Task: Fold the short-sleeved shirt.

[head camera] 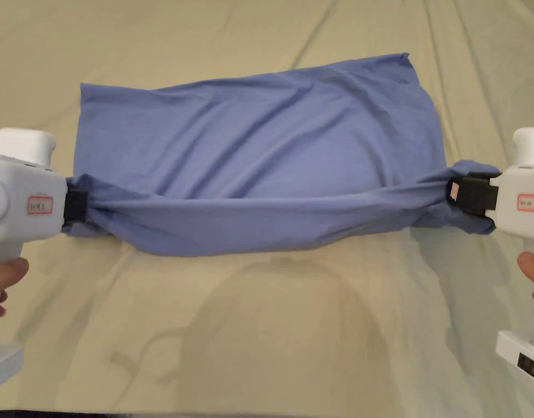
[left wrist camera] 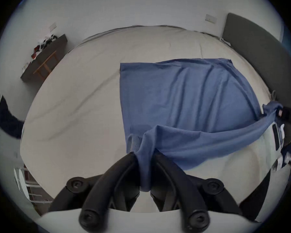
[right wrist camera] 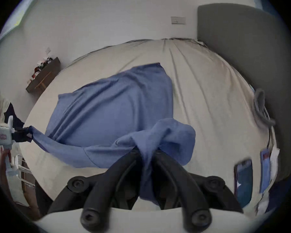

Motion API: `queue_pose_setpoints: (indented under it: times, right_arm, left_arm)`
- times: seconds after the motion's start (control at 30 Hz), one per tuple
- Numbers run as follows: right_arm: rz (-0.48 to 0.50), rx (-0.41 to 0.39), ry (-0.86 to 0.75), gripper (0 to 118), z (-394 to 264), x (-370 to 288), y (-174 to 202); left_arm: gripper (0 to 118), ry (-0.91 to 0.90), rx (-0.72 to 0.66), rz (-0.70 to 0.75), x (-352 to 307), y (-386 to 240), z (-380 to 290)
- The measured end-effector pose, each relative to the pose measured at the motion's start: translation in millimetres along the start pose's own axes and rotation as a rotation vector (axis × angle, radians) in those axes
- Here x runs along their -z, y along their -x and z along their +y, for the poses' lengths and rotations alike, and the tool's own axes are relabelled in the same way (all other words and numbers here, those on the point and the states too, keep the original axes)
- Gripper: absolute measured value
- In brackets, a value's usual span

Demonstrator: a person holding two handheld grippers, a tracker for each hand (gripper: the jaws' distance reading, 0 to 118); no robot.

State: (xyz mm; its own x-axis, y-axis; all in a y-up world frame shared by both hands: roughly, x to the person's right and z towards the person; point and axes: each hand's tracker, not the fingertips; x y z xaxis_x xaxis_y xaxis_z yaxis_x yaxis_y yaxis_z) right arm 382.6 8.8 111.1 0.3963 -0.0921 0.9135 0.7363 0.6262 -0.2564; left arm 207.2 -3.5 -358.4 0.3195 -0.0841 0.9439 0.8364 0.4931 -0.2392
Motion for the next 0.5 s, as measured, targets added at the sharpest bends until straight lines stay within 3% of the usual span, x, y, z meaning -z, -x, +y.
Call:
queue_pose_setpoints:
  times: [0.13, 0.37, 0.4, 0.43, 0.47, 0.5]
  right_arm:
    - [-0.02, -0.043, 0.081, 11, 41.9, 69.5, 2.6]
    - [-0.005, -0.011, 0.179, 15, 54.4, 129.4, -2.0]
    - [-0.011, -0.014, 0.178, 40, 51.4, 130.2, -3.1]
    - [-0.035, -0.026, 0.193, 104, 49.8, 133.0, -2.2]
    - [-0.041, -0.049, 0.205, 118, 46.0, 133.0, -0.4]
    - [-0.045, -0.062, 0.162, 118, 48.7, 121.7, -0.4]
  left_arm:
    - [8, 0.069, -0.03, -0.003, 61.0, 4.3, 39.7]
    - [9, 0.135, -0.057, -0.008, 109.8, 9.4, 47.4]
    - [20, 0.119, -0.09, -0.009, 109.7, 11.9, 45.6]
    - [54, 0.101, -0.102, 0.025, 108.7, 15.2, 43.0]
    - [82, 0.09, -0.09, 0.075, 106.8, 18.4, 40.2]
    - [89, 0.074, -0.07, 0.079, 102.6, 21.5, 37.9]
